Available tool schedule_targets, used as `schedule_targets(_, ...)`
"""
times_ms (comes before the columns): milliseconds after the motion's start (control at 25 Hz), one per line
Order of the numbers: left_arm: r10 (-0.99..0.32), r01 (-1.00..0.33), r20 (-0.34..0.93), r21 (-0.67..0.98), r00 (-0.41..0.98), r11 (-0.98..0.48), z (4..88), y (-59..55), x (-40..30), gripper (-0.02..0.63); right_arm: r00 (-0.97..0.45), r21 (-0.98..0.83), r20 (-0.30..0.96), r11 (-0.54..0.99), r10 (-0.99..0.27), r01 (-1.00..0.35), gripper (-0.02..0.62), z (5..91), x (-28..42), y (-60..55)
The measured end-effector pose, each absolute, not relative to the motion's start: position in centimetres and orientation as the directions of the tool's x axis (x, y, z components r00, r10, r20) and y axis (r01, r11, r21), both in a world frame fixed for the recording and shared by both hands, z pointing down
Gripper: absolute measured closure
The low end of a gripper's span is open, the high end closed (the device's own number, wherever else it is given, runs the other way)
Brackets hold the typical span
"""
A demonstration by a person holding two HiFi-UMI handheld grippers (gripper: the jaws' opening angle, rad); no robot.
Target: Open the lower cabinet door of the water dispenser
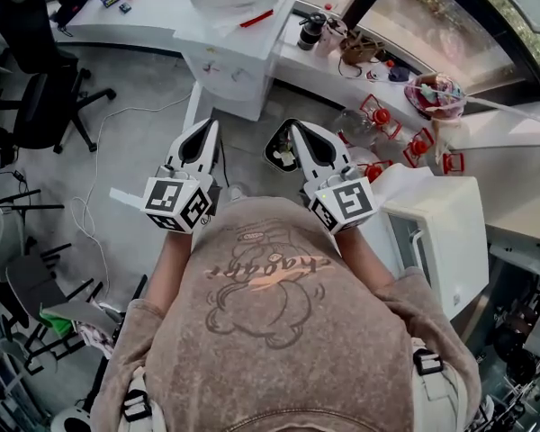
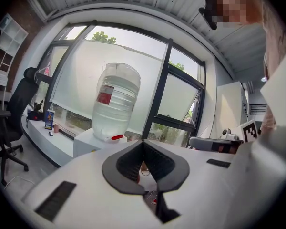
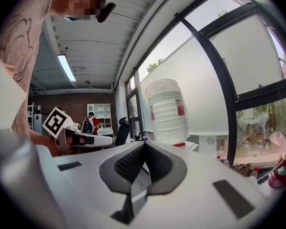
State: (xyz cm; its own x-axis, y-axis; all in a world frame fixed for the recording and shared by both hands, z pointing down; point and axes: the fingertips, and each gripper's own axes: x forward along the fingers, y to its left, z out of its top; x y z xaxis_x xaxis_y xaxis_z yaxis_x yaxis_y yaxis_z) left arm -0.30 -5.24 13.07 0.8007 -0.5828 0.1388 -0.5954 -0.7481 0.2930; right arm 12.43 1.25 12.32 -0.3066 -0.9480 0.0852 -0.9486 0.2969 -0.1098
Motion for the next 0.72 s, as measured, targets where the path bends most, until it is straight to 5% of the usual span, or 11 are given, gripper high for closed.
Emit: schedule_targets(720, -0.567, -0.590, 0.160, 0.239, 0.808, -0.772, 16.9, -3.8, -0.9, 0.594, -0.343, -0.161, 0.147, 0.319, -0.928, -0.934, 0.589, 18.0, 10.7, 1.5)
